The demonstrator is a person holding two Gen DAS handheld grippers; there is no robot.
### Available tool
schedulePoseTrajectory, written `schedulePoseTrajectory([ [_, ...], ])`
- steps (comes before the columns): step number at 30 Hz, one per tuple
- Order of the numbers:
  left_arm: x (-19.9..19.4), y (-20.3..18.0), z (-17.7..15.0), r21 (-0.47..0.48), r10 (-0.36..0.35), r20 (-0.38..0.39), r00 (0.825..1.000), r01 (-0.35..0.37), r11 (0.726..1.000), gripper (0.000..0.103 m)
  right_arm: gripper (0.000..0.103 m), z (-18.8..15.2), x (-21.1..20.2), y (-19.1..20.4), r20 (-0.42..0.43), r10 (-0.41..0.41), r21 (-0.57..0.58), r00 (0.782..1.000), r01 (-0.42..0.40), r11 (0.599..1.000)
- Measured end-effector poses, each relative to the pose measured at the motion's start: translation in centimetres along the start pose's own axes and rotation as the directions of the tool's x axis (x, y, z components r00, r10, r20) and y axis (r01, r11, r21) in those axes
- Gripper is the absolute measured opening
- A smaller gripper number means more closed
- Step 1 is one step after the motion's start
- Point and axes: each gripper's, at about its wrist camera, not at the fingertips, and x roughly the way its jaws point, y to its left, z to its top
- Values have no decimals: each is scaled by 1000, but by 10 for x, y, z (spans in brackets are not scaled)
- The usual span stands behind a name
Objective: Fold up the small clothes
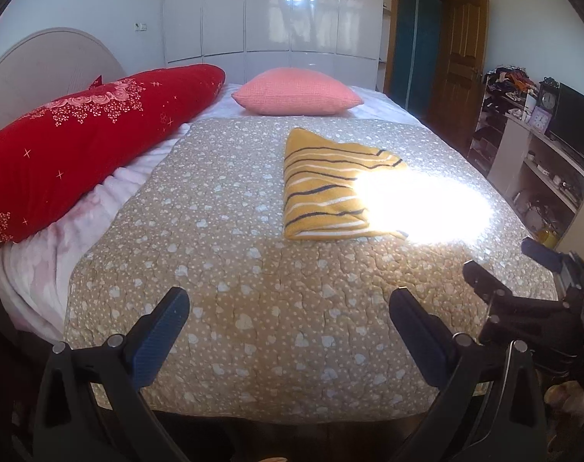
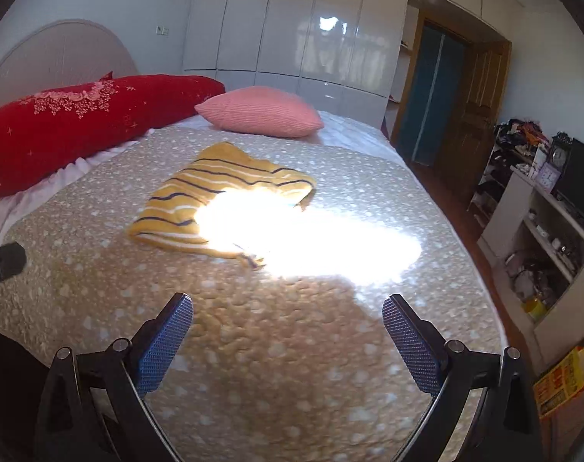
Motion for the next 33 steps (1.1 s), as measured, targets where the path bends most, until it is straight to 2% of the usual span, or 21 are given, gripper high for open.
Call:
schedulePoseTrajectory([
  [3,3,-7,-9,14,-15,-24,1000,16,1000,103,101,-8,2,7,-9,50,83,999,-49,995],
  [7,10,-15,-13,17,-54,-70,996,55,998,103,101,-23,11,13,-87,72,141,994,-59,988],
  [13,8,-18,-13,14,-58,-68,996,59,998,103,101,-33,11,5,-106,88,204,990,-65,977],
  [33,16,-14,-17,2,-61,-118,991,62,998,103,101,-35,9,8,-100,72,218,992,-49,975],
])
